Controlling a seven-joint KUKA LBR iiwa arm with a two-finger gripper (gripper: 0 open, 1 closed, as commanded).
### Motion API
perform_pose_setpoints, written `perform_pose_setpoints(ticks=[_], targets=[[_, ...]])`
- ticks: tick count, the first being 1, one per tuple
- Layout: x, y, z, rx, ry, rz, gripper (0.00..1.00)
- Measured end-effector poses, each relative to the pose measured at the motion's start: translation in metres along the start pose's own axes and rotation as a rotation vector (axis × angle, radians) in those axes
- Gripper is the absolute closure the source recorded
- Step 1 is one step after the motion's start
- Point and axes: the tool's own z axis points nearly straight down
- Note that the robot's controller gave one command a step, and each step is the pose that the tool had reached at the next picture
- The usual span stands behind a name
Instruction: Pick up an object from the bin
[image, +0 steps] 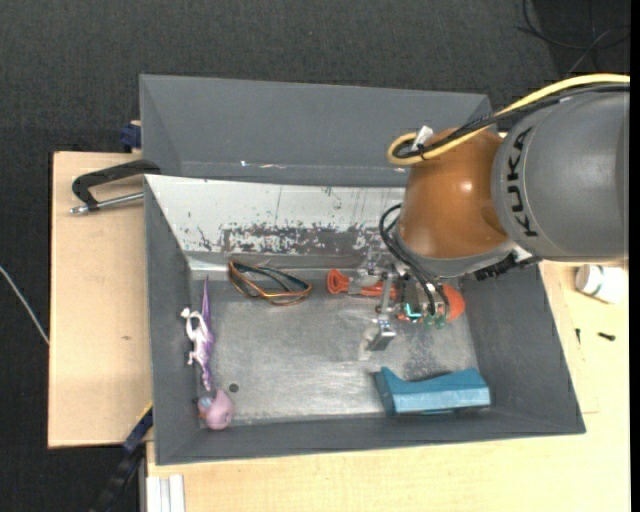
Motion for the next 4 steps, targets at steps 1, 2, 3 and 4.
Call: perform_pose_setpoints(ticks=[1,2,3,4], targets=[[-0.002,0.000,-0.004,0.000,-0.008,0.001,0.00],[-0.038,-0.054,0.010,0.001,-0.014,-0.047,0.00],[-0.041,-0.090,0.003,0.000,-0.013,0.092,0.00],[-0.051,-0.098,0.029,0.001,-0.010,-0.013,0.00]])
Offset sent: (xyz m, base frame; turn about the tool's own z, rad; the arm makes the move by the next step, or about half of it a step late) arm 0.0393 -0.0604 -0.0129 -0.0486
